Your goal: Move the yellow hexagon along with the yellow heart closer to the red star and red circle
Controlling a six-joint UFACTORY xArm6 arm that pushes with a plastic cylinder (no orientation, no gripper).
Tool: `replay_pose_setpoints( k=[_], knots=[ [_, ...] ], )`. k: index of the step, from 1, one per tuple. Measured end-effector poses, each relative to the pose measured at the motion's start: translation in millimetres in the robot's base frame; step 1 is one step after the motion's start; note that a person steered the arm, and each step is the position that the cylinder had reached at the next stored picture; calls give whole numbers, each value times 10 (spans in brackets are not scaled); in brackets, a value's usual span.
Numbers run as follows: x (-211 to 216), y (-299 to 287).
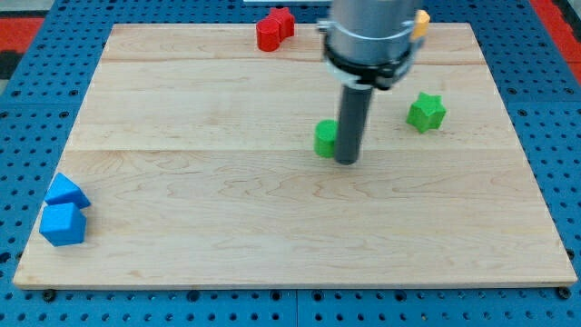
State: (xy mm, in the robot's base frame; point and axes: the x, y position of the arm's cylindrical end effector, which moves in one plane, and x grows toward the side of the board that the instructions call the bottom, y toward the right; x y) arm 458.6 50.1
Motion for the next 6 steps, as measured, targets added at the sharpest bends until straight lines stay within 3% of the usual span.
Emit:
replay_pose_setpoints(
  k=[1,3,4,5,6],
  knots=[
    [114,508],
    [-18,2676],
    [-281,2954],
    [-281,2954],
    [-1129,2948]
  ],
)
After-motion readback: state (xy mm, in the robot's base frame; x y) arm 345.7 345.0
